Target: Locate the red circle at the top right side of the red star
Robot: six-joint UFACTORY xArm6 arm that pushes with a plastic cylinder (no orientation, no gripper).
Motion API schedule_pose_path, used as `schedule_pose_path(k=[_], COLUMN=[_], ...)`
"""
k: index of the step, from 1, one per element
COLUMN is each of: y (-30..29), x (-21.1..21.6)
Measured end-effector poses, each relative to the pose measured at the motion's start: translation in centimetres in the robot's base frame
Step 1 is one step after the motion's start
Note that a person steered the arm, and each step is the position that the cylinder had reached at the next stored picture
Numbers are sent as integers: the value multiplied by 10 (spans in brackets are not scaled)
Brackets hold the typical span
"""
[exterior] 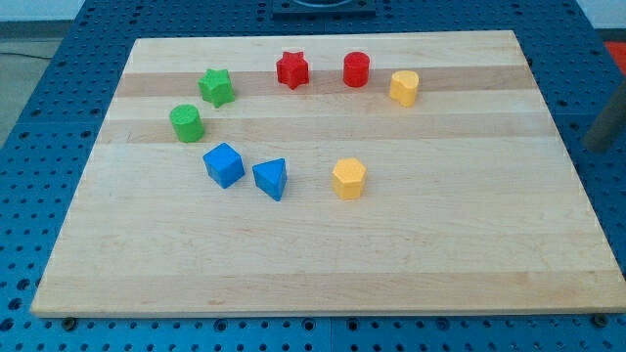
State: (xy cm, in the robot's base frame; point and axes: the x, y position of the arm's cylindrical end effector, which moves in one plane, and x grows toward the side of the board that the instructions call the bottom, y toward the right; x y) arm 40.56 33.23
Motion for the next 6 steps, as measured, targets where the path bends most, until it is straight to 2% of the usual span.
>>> schedule_pose_path(k=[1, 2, 3, 6], y=[-21, -83, -160, -342], x=[-46, -101, -121, -121])
